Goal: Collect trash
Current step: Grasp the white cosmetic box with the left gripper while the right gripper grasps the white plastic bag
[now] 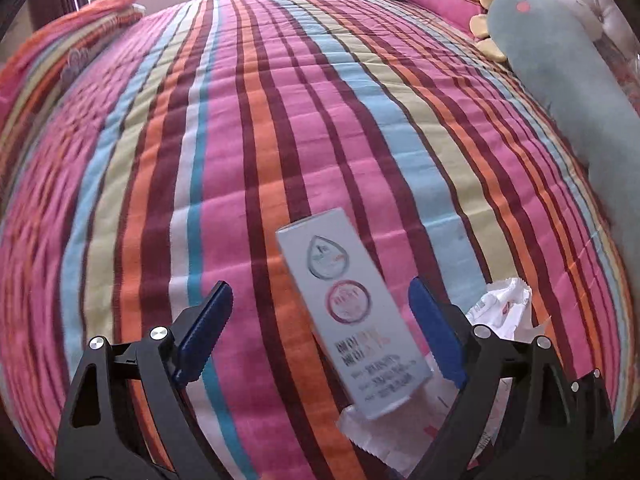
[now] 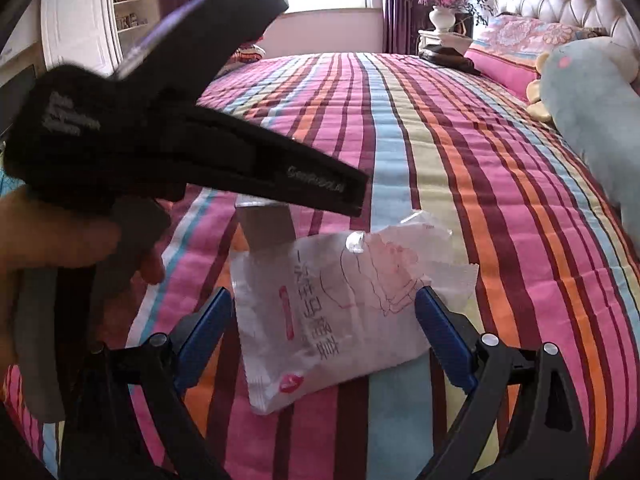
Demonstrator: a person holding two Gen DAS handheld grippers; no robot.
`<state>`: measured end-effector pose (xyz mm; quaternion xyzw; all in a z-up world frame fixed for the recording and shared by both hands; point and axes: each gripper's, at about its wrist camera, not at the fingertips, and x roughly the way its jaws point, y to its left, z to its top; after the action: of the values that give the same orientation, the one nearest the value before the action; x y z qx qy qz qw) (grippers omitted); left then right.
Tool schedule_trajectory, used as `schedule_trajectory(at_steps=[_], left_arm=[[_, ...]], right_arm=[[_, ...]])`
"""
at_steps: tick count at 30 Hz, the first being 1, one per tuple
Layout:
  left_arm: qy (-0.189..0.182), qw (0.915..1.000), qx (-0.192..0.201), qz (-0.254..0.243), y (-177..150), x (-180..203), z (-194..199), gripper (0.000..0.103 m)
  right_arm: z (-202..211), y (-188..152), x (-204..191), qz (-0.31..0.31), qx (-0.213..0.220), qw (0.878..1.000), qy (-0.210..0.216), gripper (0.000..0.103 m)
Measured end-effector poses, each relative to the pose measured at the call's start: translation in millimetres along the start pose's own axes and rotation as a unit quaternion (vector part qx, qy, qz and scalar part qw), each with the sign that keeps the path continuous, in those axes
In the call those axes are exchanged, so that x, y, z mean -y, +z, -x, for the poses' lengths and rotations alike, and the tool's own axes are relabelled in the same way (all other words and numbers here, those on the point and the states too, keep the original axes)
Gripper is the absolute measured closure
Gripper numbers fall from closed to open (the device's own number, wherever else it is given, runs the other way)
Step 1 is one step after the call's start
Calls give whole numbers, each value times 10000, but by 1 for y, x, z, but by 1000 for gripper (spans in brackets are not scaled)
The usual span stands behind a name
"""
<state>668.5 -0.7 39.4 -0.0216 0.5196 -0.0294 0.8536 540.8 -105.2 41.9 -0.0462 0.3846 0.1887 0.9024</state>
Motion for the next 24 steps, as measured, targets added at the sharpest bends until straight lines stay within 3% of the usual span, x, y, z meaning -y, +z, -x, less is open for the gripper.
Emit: schedule_trajectory(at_steps=[1,3,6,7,8,9,15,19,24], left_arm=[[38,10000,2,29,-1,-3,-2,17],[111,9999,-60,-29,-2,-6,-9,40],[388,9988,133,-252,-6,-8,-7,65],[389,9987,184,-263,-8,-10,-5,66],[387,9987,222,-250,-9,-13,-4,66],[430,9984,269,-236,-10,-15,-2,67],[304,9974,590,-268,-35,-33,37,67],[287,9950,869,-411,-89,-48,94,67],[500,9896,1092,-793,-192,-59,169,67]], right_arm=[[-2,2,0,11,1,10000,-14,15],[-10,5,-1,49,-136,9998,-125,15],[-20,5,-2,103,-323,9990,-283,18],[-21,6,-1,89,-339,9988,-330,25],[-22,5,1,41,-342,9986,-393,38],[-20,4,3,-22,-317,9988,-383,43],[-14,2,7,-111,-237,9994,-220,49],[-2,2,4,-135,-153,9992,-332,50],[45,-22,-11,-411,105,9991,-61,50]])
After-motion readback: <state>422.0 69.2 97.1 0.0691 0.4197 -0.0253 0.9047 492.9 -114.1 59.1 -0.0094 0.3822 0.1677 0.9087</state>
